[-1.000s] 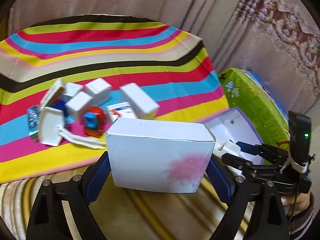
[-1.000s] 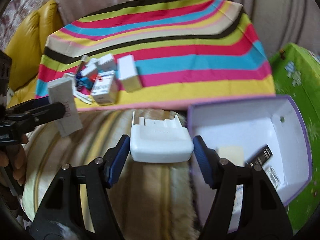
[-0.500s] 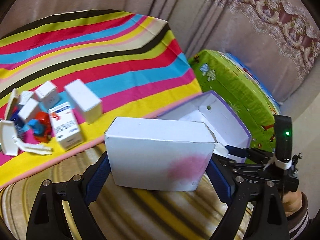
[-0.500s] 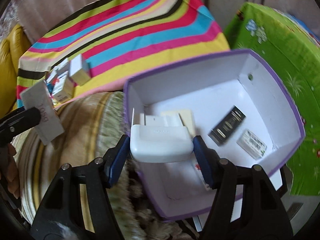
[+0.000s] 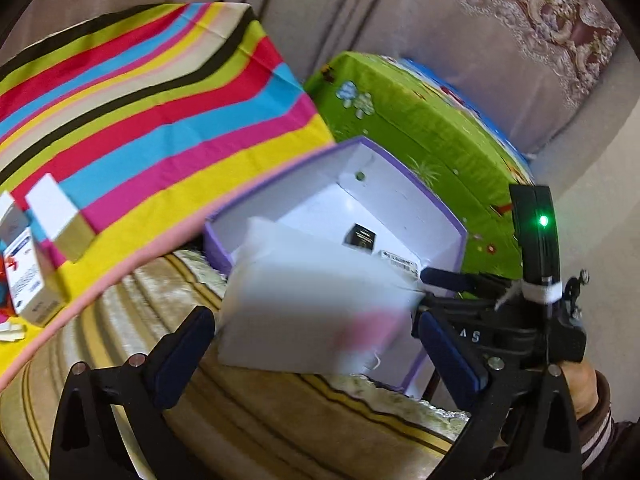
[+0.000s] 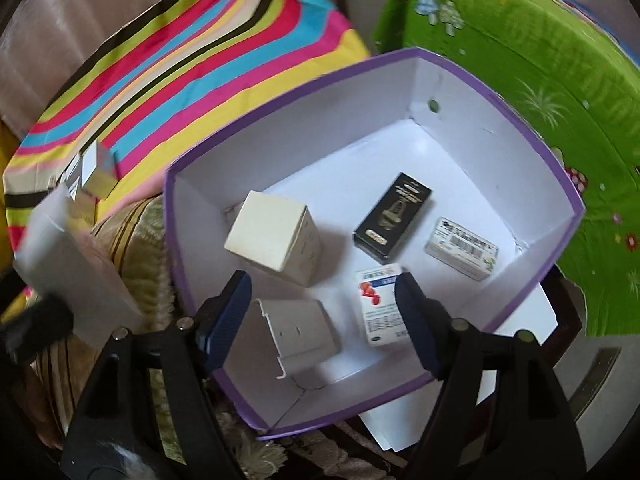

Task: Organize rigid objects
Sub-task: 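Carry both items into the purple-rimmed box and release them, then move both grippers back over the remaining items on the cloth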

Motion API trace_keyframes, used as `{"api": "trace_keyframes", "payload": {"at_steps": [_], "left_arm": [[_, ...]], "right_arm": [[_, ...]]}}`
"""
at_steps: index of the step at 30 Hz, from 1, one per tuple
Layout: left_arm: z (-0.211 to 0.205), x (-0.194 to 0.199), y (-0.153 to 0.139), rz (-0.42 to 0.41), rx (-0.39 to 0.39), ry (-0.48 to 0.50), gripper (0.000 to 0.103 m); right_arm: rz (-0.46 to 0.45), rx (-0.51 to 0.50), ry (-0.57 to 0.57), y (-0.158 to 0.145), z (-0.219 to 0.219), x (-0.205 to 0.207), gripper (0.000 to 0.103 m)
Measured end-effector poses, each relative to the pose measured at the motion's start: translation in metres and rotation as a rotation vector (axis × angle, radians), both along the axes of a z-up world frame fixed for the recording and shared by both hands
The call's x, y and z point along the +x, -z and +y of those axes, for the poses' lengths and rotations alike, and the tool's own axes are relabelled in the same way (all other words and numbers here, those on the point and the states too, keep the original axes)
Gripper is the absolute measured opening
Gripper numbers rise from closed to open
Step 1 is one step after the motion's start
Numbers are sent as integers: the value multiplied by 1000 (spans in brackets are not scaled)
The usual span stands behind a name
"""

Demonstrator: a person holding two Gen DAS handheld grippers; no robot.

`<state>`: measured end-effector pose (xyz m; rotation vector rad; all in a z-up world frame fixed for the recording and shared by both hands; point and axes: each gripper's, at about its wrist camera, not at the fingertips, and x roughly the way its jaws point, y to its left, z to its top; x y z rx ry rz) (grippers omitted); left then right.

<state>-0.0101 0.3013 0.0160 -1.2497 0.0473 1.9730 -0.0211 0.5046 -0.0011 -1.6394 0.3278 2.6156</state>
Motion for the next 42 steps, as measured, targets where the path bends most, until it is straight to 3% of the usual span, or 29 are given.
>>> {"api": "trace_keyframes", "payload": {"at_steps": [4, 9, 14, 21, 27, 32, 38, 42], "left_arm": [[-2, 2, 1, -11, 17, 13, 103], [-19, -4, -1, -36, 106, -38, 103], [-26, -5, -4, -27, 144, -74, 103], [-37, -6, -5, -30, 121, -113, 103], [-54, -9, -2, -73, 163, -135, 103], [-63, -8, 1, -107, 181, -145, 96], [-97, -15, -6, -110, 245, -263, 95], [-132, -27, -2, -129, 267, -411, 89]], "right_arm": [[6, -5, 29, -1, 11, 2, 78], [13, -15, 43, -3, 16, 2, 81], [14, -23, 32, -2, 14, 2, 81], [21, -26, 12, -5, 5, 2, 82], [27, -21, -26, -10, -12, 0, 82], [38, -18, -72, -16, -32, -2, 82], [49, -16, -130, -22, -59, -3, 83], [55, -5, -178, -25, -79, -4, 83]]}}
